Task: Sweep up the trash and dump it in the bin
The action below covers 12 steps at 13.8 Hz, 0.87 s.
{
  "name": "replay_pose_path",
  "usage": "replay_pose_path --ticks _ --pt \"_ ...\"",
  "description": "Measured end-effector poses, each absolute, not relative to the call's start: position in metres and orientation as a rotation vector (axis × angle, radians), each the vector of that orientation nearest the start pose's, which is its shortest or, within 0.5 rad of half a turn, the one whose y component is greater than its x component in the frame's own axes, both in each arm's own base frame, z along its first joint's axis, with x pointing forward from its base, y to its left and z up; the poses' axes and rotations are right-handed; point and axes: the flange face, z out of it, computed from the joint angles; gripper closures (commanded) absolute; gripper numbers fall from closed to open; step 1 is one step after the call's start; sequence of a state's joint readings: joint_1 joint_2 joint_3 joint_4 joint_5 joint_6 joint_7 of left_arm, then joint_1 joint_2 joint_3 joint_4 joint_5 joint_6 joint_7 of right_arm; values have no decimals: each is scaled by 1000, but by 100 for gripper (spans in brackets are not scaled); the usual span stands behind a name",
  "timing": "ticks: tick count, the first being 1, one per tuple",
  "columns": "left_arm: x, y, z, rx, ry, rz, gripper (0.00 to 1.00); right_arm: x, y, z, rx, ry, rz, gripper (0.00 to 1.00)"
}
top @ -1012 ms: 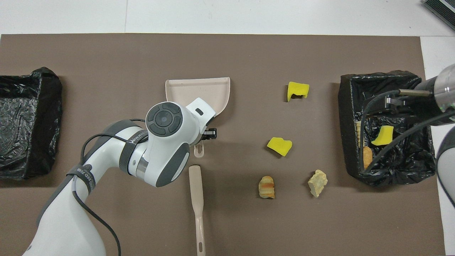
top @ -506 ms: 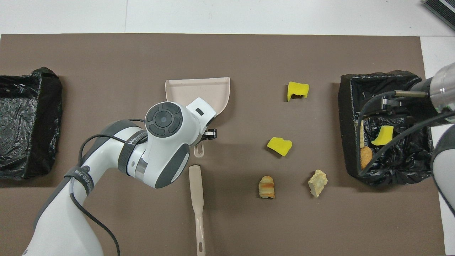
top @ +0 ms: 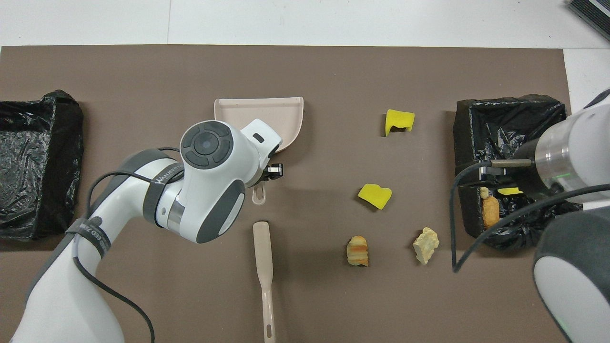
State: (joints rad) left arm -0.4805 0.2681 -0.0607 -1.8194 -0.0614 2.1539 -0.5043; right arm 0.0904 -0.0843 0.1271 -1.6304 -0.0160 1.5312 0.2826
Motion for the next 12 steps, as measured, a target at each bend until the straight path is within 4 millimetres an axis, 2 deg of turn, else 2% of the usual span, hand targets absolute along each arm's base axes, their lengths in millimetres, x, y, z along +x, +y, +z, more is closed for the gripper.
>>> replay_pose_path --ticks 2,4,6,9,12 --pt "562 -301 411 -3235 -55 -63 100 503 131 634 -3171 81 23 1" --pt "581 -263 409 -3226 -25 -60 100 487 169 622 -3179 76 45 5" --pt "598 -219 407 -3219 50 -63 100 464 215 601 -3182 42 45 7" --pt "616 -164 407 -3208 158 -75 100 420 288 556 -3169 46 33 8" --pt "631 -110 412 -3174 427 -84 100 366 365 493 -3148 123 3 8"
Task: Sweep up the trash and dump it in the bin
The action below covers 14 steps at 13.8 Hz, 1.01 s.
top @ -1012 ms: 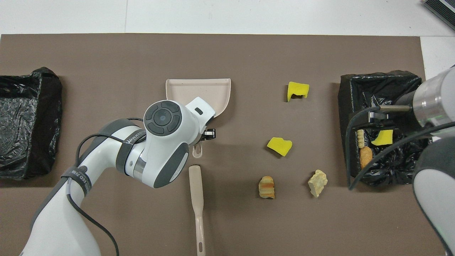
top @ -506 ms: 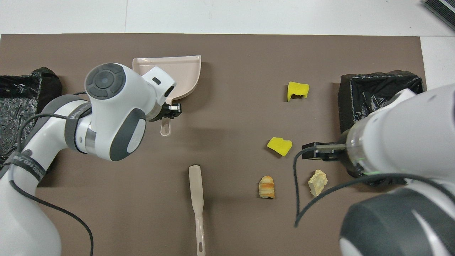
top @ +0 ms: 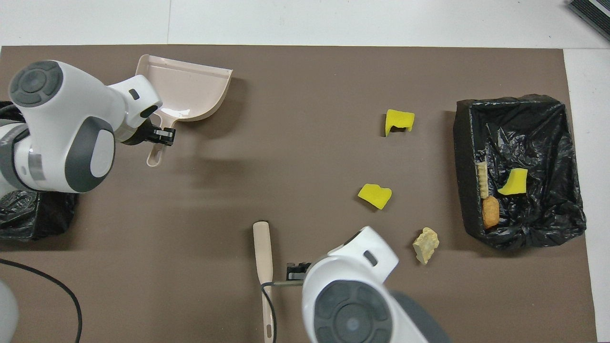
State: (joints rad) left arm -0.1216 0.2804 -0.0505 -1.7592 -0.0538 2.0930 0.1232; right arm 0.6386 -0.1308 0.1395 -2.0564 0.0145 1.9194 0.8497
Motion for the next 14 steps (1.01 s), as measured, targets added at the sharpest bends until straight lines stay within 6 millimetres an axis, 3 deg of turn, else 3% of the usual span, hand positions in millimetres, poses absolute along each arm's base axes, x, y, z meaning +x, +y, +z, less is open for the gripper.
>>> replay_pose_path --ticks 2,7,11,14 --pt "641 -84 418 -3126 659 -79 100 337 405 452 -3149 120 17 8" --pt "650 -67 419 -2919 1198 -74 100 307 460 385 -3146 7 44 15" --pt "649 -36 414 -2744 1573 -28 100 293 478 353 -3141 -51 54 18" --pt "646 -21 408 -2667 1725 9 100 285 476 343 -3157 -69 70 23"
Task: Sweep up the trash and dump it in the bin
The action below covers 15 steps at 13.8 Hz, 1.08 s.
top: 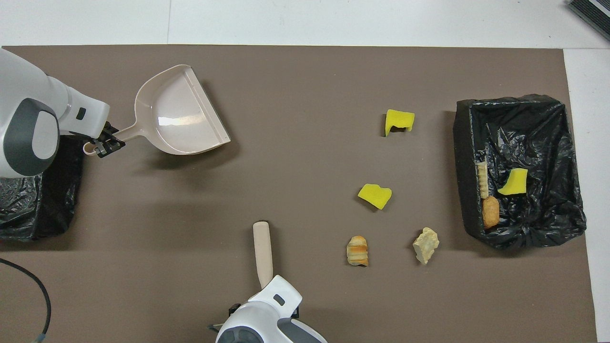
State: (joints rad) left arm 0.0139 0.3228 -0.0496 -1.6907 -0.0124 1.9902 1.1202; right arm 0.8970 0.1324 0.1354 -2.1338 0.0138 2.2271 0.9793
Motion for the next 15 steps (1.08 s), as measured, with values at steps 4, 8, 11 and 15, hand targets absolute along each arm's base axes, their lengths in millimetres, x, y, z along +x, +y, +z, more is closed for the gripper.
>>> replay_pose_path --ticks 4,8,11,15 --pt "642 -11 399 -2602 1840 32 100 275 477 342 -3160 -95 72 84" --pt "639 -5 398 -2558 1908 41 100 275 477 342 -3160 -92 73 100" --pt "637 -7 396 -2524 1947 57 100 275 477 343 -3161 -19 70 100" --pt "634 -25 395 -2446 2021 109 100 289 463 363 -3156 236 59 100"
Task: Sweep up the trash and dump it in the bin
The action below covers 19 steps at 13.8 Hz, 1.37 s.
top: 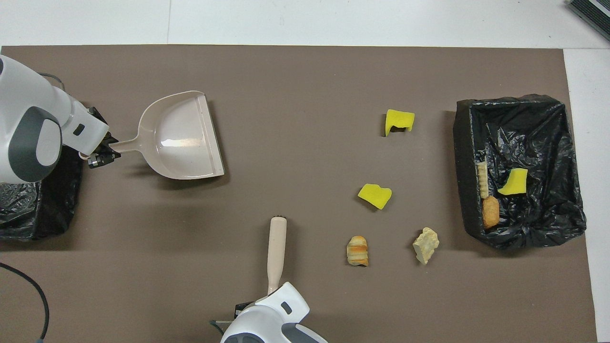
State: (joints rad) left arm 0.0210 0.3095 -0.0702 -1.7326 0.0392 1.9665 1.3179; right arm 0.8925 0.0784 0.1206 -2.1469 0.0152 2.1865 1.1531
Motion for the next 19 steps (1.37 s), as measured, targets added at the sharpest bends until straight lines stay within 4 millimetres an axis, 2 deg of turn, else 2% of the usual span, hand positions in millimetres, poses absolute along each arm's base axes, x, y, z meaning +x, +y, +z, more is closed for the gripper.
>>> replay_pose_path --ticks 3,5,6,9,11,13,16,17,19 --pt "629 -48 397 -2409 2069 129 100 314 428 396 -3154 437 83 100" --pt "626 -65 398 -2372 2112 130 100 319 405 417 -3164 569 134 100" --pt "623 -78 397 -2345 2143 132 100 319 394 425 -3176 638 158 100" --pt "602 -136 389 -2247 2253 164 100 323 355 442 -3216 862 245 100" --pt "577 -167 383 -2200 2286 163 100 327 327 435 -3235 989 308 100" --pt "548 -190 373 -2183 2259 149 100 335 288 413 -3239 1105 387 100" --pt "505 -212 368 -2180 2202 172 100 341 224 383 -3226 1213 523 100" --pt "494 -217 368 -2187 2185 179 100 339 209 377 -3223 1221 553 100" --pt "479 -226 369 -2210 2150 183 100 335 192 372 -3216 1213 573 100"
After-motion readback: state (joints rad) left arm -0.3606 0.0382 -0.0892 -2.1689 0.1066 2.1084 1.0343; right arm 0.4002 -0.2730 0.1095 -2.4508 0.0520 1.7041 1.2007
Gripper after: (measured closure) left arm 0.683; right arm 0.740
